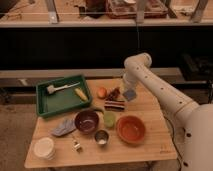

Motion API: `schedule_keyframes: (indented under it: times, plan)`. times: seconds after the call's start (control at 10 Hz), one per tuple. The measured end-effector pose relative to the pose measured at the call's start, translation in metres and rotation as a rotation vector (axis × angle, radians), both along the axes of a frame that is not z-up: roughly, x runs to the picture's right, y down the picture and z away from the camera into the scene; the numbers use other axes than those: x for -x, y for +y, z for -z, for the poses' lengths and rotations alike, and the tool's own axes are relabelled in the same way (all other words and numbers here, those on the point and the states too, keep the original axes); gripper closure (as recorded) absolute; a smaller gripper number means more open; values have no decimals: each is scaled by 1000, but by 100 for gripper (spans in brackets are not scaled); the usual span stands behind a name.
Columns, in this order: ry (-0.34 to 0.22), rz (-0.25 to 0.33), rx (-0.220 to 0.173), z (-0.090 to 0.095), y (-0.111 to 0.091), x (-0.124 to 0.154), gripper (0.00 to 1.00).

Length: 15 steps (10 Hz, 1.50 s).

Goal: Place sponge in plastic cup

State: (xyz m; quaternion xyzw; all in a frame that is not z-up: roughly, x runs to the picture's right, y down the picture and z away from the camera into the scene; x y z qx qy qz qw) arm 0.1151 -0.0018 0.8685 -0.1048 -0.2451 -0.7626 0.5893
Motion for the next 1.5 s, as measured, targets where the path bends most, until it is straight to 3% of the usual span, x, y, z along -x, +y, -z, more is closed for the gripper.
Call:
schedule_keyframes:
  times: [0.1, 0.3, 0.5, 0.9, 1.1, 1.5]
  plan:
    - [-61, 22, -6, 15, -10, 30, 74]
    - [-155, 49, -3, 32, -9, 69, 74]
    - [-213, 57, 12, 57, 13, 94, 74]
    - [-182, 27, 48, 96, 59, 96, 74]
    - [-160, 15, 64, 101, 70, 98, 74]
    - [-104, 30, 66, 92, 102, 92, 74]
